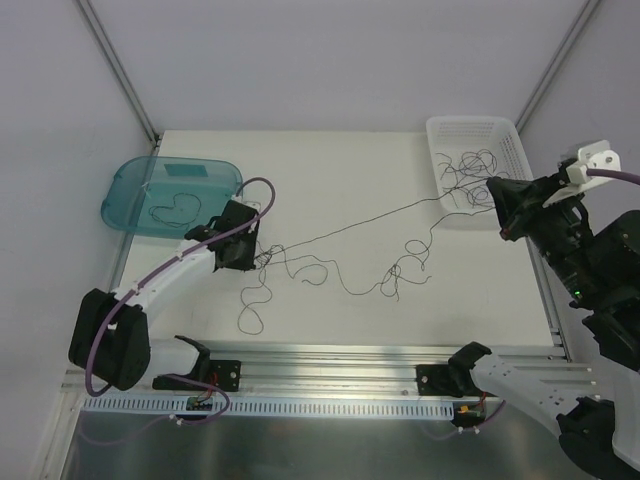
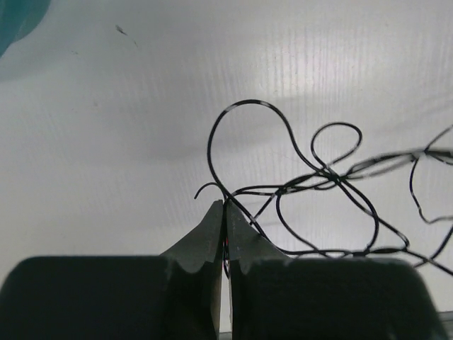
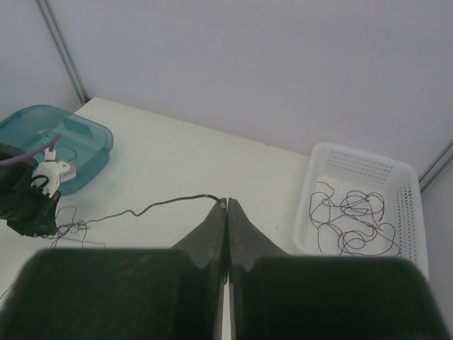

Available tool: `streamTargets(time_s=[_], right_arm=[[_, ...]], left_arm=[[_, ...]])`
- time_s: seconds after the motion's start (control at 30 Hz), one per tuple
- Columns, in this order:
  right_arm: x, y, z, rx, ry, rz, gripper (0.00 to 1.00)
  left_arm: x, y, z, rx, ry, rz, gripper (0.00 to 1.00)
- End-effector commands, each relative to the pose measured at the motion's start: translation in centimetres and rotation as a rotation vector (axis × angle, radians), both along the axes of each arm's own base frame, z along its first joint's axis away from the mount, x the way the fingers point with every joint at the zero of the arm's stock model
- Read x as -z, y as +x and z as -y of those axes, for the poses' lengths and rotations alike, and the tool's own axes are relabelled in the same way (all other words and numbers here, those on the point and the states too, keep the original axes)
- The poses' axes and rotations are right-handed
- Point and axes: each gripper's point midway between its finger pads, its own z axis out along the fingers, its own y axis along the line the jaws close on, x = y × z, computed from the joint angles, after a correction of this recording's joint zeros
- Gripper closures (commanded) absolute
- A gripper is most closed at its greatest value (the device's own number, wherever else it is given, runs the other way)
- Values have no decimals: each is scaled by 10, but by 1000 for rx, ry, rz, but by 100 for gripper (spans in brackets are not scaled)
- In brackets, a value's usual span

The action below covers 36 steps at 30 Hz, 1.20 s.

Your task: Untangle the cables

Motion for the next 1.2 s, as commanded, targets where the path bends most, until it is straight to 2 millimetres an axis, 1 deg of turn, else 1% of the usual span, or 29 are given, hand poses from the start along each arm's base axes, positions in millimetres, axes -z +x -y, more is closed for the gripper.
streamTargets(time_s=[0.0, 0.03, 0.1, 0.2, 0.23, 0.27, 0.3, 0.33, 0.37, 0.4, 0.43, 0.47, 0.5, 0.57, 0.6, 0.63, 0.7, 0.73, 0.77, 0.8, 0.87, 0.9, 0.93, 0.97, 1.0, 1.03, 1.07, 1.1, 1.17], right_arm=[[-49, -12, 29, 91, 73, 169, 99], [-51, -13, 33, 109, 79, 181, 99], [-61, -19, 44, 146, 118, 226, 99], [-51, -16, 45, 161, 128, 222, 99], [-38, -11, 43, 166, 97, 179, 99], [-22, -4, 38, 169, 71, 132, 99], [-6, 3, 31, 164, 62, 74, 99], [13, 7, 25, 152, 45, 17, 99], [48, 19, 11, 129, 8, -66, 99], [67, 22, 4, 120, 29, -122, 99], [89, 26, -2, 118, 19, -173, 99], [128, 34, -4, 143, -21, -254, 99], [148, 36, -5, 166, -19, -301, 99], [181, 42, 4, 237, -49, -364, 99], [210, 43, 6, 269, -70, -427, 99], [225, 46, 12, 310, -85, -470, 99], [253, 47, 19, 352, -98, -548, 99], [264, 49, 29, 410, -80, -590, 99], [272, 49, 35, 433, -83, -621, 99], [281, 48, 50, 511, -36, -664, 99], [292, 49, 51, 513, 33, -720, 99], [296, 52, 57, 535, 67, -734, 99], [303, 51, 50, 498, 88, -764, 99], [308, 51, 48, 488, 93, -775, 99], [309, 53, 45, 472, 99, -777, 98], [315, 52, 39, 437, 95, -797, 96], [317, 52, 37, 426, 94, -806, 94], [322, 52, 36, 422, 89, -822, 93], [330, 51, 34, 414, 81, -845, 92]], left_arm=[[5, -6, -16, -19, 85, -78, 100], [7, -4, -14, -20, 85, -91, 100], [9, -5, -13, -17, 84, -107, 100], [7, -6, -12, -22, 73, -102, 100], [4, -5, -10, -21, 61, -90, 99], [1, -5, -8, -18, 49, -83, 98], [-2, -4, -4, -9, 26, -75, 93], [-7, -4, -1, -1, 2, -57, 92], [-11, 0, 4, 14, -25, -28, 90], [-15, 1, 8, 24, -51, -9, 87], [-23, -1, 16, 52, -106, 22, 87], [-29, 3, 21, 65, -138, 62, 87], [-35, 4, 24, 75, -159, 93, 86], [-49, 1, 31, 119, -215, 156, 83], [-60, 4, 34, 130, -244, 221, 80], [-65, 4, 37, 147, -265, 246, 75], [-80, 5, 40, 163, -301, 320, 75], [-85, 4, 42, 174, -319, 344, 75], [-91, 4, 42, 178, -330, 369, 75], [-101, 4, 43, 187, -352, 426, 76], [-110, 3, 42, 184, -370, 483, 75], [-114, 1, 39, 180, -375, 519, 73], [-116, 2, 39, 178, -379, 543, 66], [-112, 1, 38, 182, -373, 536, 47], [-112, 2, 40, 194, -373, 529, 45], [-108, -1, 43, 209, -375, 506, 38], [-106, -1, 46, 223, -382, 491, 34], [-101, -2, 51, 245, -393, 456, 30], [-90, -1, 54, 257, -381, 397, 21]])
